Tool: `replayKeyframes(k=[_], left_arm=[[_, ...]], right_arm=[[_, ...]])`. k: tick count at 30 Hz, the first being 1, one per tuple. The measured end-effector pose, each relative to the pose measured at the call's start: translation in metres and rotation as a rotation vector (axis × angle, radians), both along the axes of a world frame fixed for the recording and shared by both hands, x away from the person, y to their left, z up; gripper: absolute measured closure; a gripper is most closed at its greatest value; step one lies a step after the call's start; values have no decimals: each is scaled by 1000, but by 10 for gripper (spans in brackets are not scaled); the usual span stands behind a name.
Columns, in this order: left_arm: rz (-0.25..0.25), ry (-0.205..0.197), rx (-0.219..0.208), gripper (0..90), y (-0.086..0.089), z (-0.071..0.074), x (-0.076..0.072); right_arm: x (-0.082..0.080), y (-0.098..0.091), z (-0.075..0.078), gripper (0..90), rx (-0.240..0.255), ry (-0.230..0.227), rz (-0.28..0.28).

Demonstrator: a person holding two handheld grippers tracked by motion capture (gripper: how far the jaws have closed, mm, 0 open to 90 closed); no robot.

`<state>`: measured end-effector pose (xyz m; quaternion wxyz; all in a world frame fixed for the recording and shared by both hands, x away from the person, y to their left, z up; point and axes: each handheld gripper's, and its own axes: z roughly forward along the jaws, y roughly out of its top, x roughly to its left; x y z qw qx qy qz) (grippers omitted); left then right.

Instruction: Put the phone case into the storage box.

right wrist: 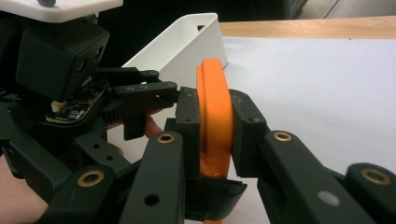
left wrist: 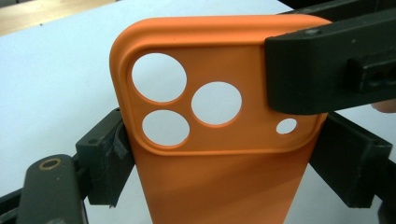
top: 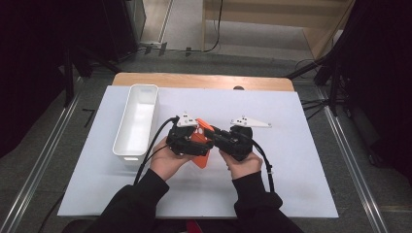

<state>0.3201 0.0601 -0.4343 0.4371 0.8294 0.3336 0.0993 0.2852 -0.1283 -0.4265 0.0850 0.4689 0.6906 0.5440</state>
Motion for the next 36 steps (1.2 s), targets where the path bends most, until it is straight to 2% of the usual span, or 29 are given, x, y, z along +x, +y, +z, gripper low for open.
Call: replayKeyframes(k=[2, 9, 15, 25, 36], left_arm=[[0, -10, 2, 160, 0, 1, -1], [-4, 19, 1, 162, 0, 1, 1], [-6, 22, 6, 163, 0, 1, 1], [-9, 24, 15, 162, 1, 1, 2], [-12, 39, 14, 162, 3, 3, 3]], right_arm=[[0, 0, 0, 741, 0, -5, 0], [0, 0, 0, 736, -4, -6, 5], [0, 0, 0, 728, -7, -4, 11], [-1, -3, 6, 625, -5, -41, 15], [-2, -14, 14, 559, -5, -44, 12]])
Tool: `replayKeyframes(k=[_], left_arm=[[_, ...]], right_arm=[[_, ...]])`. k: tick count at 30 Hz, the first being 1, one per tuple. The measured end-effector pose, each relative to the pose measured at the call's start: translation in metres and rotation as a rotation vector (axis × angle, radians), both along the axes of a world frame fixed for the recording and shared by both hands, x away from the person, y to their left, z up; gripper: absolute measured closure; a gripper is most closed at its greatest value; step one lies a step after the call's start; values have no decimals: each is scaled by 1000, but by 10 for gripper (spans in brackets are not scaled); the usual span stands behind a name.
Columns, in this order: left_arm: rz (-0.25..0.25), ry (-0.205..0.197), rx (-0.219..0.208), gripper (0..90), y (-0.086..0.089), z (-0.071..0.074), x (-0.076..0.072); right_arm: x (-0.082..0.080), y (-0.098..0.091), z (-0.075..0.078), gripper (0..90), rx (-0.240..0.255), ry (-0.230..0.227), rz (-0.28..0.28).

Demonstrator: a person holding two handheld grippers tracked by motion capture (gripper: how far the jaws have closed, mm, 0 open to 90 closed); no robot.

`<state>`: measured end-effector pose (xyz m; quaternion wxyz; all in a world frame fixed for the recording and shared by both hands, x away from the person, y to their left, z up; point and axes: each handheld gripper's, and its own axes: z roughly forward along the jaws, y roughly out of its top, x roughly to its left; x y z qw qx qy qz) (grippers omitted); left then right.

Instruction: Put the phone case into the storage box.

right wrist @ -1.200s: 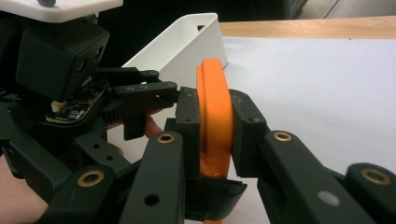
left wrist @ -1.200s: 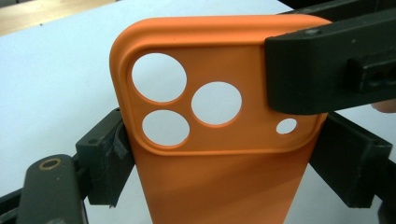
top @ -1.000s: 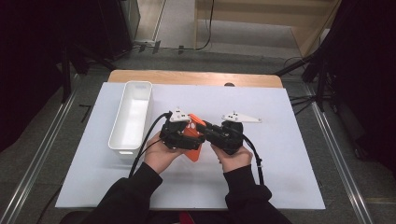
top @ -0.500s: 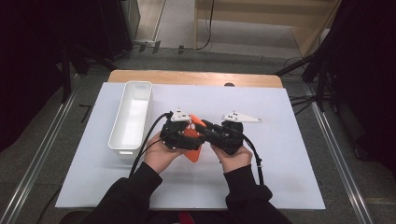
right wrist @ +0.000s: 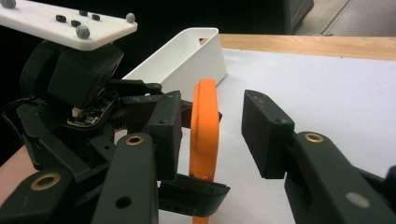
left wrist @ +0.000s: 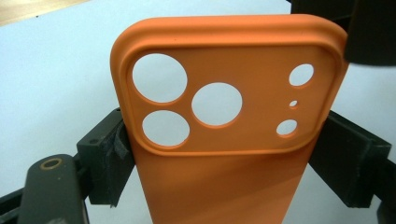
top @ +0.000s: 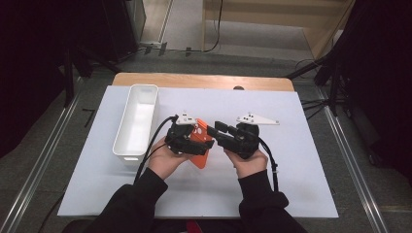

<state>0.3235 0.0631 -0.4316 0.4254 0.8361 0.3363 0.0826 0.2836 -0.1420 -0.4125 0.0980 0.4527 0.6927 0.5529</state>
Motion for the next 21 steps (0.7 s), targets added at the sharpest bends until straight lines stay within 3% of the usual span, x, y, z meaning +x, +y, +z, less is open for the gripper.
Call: replayKeyframes(k=[8, 14, 21], left_arm=[[-9, 7, 2, 161, 1, 2, 0], [-19, 17, -9, 161, 3, 5, 0], [-36, 25, -17, 161, 3, 9, -1]], right_arm=[[0, -11, 5, 512, -1, -7, -16], [0, -18, 8, 487, -31, -27, -38], [0, -28, 7, 454, -42, -8, -35]])
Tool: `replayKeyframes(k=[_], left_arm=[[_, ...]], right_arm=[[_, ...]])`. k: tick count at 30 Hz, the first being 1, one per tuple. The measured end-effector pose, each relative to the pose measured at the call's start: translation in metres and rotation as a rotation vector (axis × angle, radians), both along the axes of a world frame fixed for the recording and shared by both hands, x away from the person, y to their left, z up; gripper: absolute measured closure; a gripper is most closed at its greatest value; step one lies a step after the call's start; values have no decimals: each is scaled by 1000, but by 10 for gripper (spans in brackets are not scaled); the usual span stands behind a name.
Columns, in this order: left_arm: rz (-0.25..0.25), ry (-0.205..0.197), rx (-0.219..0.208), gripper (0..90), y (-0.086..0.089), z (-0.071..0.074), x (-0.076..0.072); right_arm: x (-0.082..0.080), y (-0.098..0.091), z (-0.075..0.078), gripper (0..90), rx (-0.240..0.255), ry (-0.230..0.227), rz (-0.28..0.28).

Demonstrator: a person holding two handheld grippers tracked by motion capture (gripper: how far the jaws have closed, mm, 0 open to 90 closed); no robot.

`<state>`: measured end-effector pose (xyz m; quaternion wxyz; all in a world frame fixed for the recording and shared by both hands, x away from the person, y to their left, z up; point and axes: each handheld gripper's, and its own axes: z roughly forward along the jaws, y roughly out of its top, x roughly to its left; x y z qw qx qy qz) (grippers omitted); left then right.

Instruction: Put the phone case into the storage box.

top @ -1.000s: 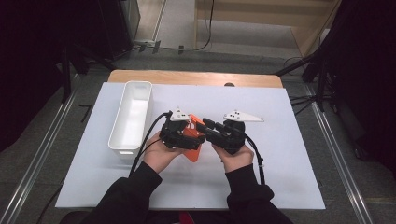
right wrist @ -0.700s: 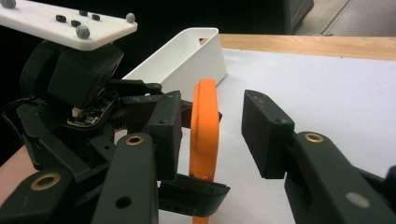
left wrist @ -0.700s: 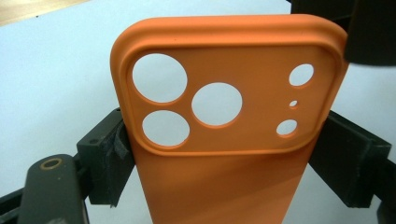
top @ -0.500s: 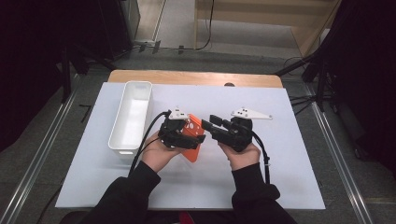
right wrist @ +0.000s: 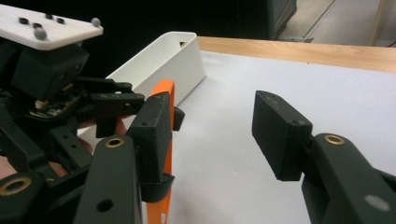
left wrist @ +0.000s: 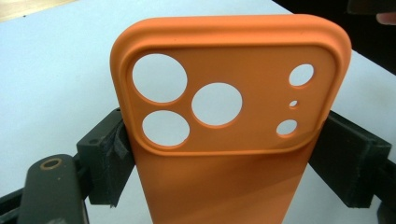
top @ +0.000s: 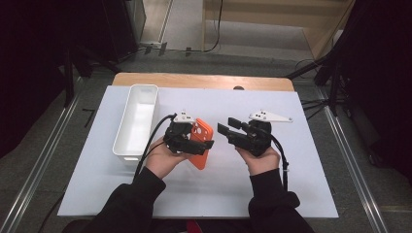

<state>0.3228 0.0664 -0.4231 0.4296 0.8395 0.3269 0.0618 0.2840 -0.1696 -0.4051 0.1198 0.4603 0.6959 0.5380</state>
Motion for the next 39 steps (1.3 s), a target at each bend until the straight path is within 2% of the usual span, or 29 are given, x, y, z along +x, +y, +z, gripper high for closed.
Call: replayKeyframes(k=[10, 14, 17, 20, 30, 36, 39], left_arm=[[-22, 3, 0, 161, 1, 4, -1], [-21, 5, -5, 161, 3, 5, 0], [-28, 9, -3, 161, 3, 6, 0], [-41, 13, 1, 161, 3, 7, 0], [-66, 20, 11, 161, 3, 10, -1], [-83, 30, 16, 160, 2, 10, -1], [-87, 33, 15, 161, 2, 10, -1]], right_arm=[[-4, -8, -7, 393, -30, 5, 19], [-5, -13, -9, 362, -35, 3, 52], [-6, -16, -11, 349, -32, 24, 78], [-8, -18, -13, 340, -49, 27, 103], [-19, -23, -20, 296, -106, -6, 183], [-26, -26, -24, 267, -113, 2, 232], [-30, -26, -26, 262, -131, -4, 257]])
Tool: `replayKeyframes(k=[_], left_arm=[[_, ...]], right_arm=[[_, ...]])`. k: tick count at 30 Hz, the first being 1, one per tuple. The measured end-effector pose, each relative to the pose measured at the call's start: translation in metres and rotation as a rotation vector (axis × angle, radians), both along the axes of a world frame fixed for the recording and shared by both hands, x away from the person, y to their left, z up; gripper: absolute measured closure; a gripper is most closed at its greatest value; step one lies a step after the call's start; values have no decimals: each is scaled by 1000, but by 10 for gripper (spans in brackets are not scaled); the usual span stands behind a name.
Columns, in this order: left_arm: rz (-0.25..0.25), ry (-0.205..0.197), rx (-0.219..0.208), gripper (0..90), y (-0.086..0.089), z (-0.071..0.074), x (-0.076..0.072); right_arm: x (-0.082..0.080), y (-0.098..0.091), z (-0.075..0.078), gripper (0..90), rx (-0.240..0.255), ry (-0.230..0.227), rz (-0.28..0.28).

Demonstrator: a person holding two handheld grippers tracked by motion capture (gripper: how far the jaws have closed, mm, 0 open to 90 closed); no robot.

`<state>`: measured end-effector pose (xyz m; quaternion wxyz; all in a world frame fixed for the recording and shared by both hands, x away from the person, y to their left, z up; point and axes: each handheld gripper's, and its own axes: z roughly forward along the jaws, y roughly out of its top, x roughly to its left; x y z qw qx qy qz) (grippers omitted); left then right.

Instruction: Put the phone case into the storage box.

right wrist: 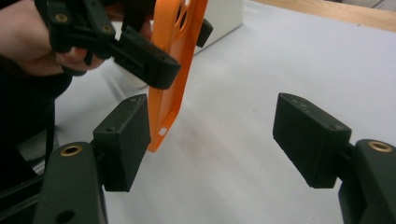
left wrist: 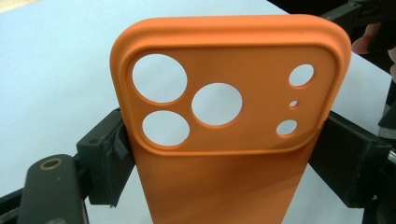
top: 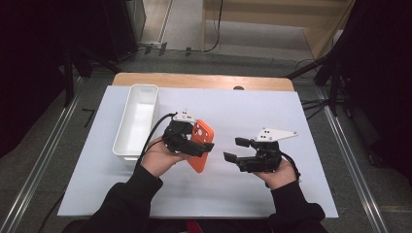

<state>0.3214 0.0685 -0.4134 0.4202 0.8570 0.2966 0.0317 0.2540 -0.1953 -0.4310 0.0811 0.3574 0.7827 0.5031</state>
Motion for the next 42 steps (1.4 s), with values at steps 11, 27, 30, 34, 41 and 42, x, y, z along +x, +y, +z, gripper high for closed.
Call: replayKeyframes(k=[11, 27, 30, 34, 41, 42], left_arm=[[-18, -9, -12, 160, 3, 3, 1], [-28, -20, -23, 160, 7, 4, 2], [-30, -19, -40, 160, 9, 5, 2], [-30, -18, -39, 160, 10, 6, 3], [-44, -2, -36, 160, 12, 6, 3], [-49, 0, -33, 160, 12, 6, 3]], right_arm=[[-9, -2, -10, 250, -17, -22, 71], [-21, -19, -30, 251, 14, 2, 82], [-24, -23, -35, 250, 9, 11, 75], [-27, -28, -41, 251, 2, 25, 59], [-31, -36, -50, 250, -4, 44, 31], [-31, -37, -51, 250, -3, 48, 28]])
